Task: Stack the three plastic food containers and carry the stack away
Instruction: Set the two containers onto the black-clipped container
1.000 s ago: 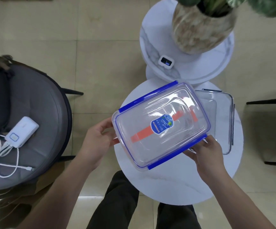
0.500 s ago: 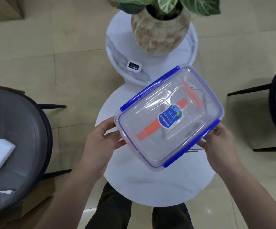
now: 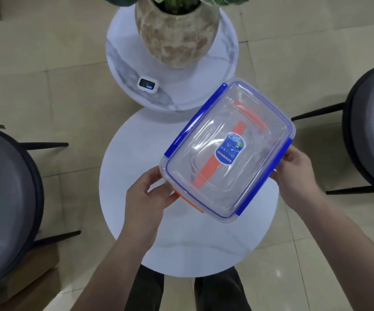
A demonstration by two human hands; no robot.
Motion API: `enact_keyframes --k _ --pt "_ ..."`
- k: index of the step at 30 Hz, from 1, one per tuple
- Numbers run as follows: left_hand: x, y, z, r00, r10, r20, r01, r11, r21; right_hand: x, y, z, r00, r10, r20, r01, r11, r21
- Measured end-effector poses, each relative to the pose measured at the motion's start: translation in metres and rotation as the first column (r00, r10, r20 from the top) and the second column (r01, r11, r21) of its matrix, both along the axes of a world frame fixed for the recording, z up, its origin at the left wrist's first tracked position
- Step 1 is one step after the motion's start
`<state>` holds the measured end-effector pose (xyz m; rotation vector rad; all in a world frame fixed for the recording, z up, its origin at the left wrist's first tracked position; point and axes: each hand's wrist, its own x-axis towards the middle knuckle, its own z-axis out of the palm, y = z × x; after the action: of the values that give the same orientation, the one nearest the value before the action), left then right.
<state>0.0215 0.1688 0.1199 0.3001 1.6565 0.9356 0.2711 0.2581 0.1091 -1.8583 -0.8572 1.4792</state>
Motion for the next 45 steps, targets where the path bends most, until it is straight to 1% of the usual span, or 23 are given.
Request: enact_keyframes --k 8,16,22,26,30,35,39,45 --pt "0.025 -0.001 -0.013 0.998 0.051 0.025 -0.051 0.998 -0.021 0.012 0.021 -0.007 0.999 0.034 0.019 -0.034 0.999 0.027" --pt "0.031 -0.003 -0.016 0.998 0.058 0.039 -0.056 0.997 -0.048 0.012 0.022 -0.011 0.999 0.005 -0.037 -0.005 1.000 0.022" --pt "0.021 0.002 -0.014 0.999 -0.021 0.036 0.024 0.996 -0.081 0.019 -0.015 -0.014 0.991 -0.120 -0.061 0.117 0.992 -0.052" --pt "0.013 0.006 -0.014 0.998 -0.064 0.025 0.067 0.991 -0.117 0.009 -0.061 -0.012 0.988 -0.141 -0.057 0.134 0.984 -0.115" --pt "0.008 0.010 -0.012 0.993 -0.112 -0.039 0.108 0.991 -0.084 -0.014 -0.100 -0.002 0.980 -0.167 -0.110 0.145 0.972 -0.187" --pt "0.007 0.013 -0.013 0.986 -0.143 -0.088 0.139 0.989 -0.052 -0.028 -0.112 0.001 0.957 -0.234 -0.171 0.195 0.957 -0.217" --pt "0.008 0.008 -0.015 0.989 -0.128 -0.073 0.125 0.991 -0.045 -0.034 -0.111 0.001 0.949 -0.267 -0.166 0.231 0.951 -0.207" --pt "0.016 0.002 -0.017 0.994 -0.101 -0.036 0.098 0.992 -0.076 -0.023 -0.103 -0.002 0.950 -0.289 -0.119 0.275 0.954 -0.123"
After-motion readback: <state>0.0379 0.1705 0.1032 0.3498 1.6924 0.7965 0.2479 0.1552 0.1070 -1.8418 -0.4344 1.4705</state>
